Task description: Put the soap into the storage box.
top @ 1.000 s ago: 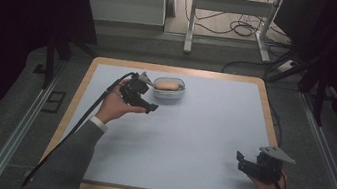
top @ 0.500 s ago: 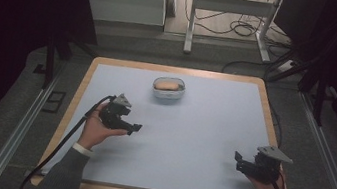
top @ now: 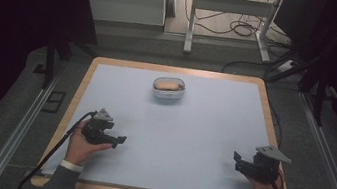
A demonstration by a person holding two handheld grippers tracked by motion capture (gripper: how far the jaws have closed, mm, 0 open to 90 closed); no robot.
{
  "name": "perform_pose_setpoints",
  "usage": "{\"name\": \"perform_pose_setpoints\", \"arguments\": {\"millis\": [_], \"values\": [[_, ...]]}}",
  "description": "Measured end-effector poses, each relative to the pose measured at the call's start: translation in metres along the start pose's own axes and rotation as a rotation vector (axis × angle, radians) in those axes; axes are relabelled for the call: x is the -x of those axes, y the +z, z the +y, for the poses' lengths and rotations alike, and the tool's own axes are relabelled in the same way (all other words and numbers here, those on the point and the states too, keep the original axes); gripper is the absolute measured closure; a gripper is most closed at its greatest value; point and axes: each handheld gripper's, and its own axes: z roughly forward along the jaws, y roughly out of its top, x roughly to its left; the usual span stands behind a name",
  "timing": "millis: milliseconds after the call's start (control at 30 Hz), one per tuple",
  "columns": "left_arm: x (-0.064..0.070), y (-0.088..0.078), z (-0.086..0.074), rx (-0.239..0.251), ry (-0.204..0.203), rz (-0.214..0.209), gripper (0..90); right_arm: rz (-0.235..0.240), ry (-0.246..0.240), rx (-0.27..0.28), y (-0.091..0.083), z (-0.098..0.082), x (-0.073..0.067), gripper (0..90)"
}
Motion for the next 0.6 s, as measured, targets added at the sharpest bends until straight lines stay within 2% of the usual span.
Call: {"name": "perform_pose_setpoints", "arguments": {"millis": [33, 233, 600], "values": [[-0.0003, -0.0006, -0.0012, 0.005, -0.01, 0.001, 22.2, 0.001, 0.001, 0.001, 0.0003, 0.0002, -0.0006, 8.5], [0.0, -0.0042, -0.0004, 0.037, -0.009, -0.007, 22.4, 0.002, -0.011, 0.002, 0.0006, 0.001, -0.0029, 8.5], [0.0017, -0.0061, -0.0001, 0.044, -0.006, -0.007, 22.0, 0.016, -0.009, 0.019, 0.0021, 0.0045, -0.0031, 8.5]]}}
